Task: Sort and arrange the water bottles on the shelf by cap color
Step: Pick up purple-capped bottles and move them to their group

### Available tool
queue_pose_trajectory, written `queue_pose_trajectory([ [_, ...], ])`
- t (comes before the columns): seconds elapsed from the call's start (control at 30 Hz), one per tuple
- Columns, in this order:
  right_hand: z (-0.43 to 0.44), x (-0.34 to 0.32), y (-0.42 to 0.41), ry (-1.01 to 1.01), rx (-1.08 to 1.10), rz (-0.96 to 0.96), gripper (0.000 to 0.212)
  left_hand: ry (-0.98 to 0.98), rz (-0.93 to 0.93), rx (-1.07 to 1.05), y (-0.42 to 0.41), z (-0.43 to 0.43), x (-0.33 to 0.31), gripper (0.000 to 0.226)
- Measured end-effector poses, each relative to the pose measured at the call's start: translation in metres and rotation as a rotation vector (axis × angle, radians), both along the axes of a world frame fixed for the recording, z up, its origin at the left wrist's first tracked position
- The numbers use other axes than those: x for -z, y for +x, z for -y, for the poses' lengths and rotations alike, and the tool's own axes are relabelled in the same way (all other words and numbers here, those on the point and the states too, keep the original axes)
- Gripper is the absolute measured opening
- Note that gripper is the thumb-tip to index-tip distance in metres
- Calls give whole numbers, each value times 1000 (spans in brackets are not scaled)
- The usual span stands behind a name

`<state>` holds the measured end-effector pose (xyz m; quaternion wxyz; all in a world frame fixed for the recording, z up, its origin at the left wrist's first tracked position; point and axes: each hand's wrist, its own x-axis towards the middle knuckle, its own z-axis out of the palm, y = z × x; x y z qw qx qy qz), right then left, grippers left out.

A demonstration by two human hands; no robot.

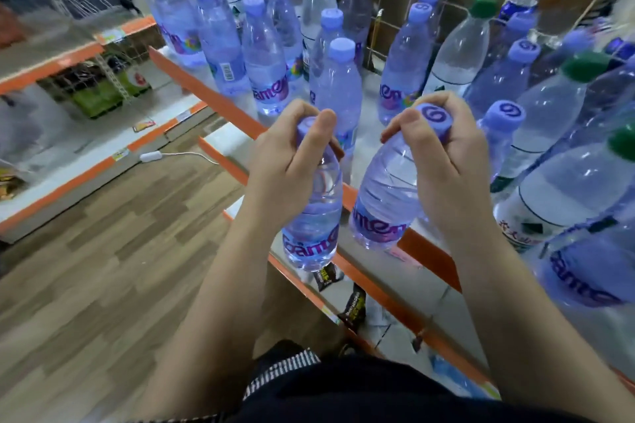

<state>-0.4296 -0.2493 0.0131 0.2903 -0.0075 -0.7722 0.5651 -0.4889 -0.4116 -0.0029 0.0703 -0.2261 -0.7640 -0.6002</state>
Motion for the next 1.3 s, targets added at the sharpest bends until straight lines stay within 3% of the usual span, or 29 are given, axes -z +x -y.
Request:
queue_pose_trajectory([
  [0.13, 2, 0, -29, 3, 172, 0, 19, 0, -38, 109, -44, 6, 9, 29],
  [0.4, 19, 4, -86, 115, 583, -19, 22, 39, 62, 490, -115, 18, 18, 25],
  [0.6, 10, 12, -115, 105, 728, -11, 21, -1, 87, 655, -138, 21, 23, 26],
  [1.2, -5, 33, -143, 193, 860, -36, 20, -19, 67, 568, -167, 43, 31, 33],
  [1.3, 3, 44, -136, 183, 890, 17, 28, 0, 73, 556, -171, 45, 30, 37],
])
